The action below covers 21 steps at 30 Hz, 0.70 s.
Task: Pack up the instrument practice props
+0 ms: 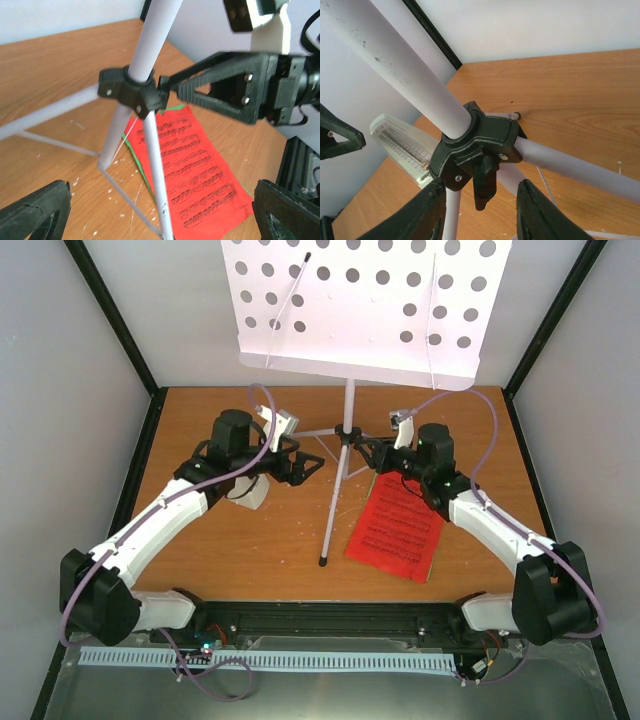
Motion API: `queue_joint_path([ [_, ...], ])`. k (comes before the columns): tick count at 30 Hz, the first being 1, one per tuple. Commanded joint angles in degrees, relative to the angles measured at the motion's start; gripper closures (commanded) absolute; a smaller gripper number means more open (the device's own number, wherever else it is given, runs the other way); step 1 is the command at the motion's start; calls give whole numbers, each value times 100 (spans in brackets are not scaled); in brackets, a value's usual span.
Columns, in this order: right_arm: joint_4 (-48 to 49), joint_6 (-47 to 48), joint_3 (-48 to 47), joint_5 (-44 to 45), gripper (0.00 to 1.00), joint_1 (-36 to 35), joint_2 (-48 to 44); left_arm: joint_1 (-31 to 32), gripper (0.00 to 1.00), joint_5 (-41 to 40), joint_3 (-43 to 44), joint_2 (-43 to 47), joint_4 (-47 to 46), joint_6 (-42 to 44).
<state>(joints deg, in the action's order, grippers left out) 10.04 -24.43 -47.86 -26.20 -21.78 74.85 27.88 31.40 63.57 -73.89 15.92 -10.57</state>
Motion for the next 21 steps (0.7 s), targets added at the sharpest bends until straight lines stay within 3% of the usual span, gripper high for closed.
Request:
queue_joint_path([
  [1,129,199,-264,-33,63,22,164,-2,1,-328,-255,220,-117,300],
  [15,238,547,-407,-346,95,25,460,-2,1,-418,-448,-32,-354,377],
  [21,272,2031,-113,-409,97,21,167,-6,0,-464,-520,76,-346,386],
])
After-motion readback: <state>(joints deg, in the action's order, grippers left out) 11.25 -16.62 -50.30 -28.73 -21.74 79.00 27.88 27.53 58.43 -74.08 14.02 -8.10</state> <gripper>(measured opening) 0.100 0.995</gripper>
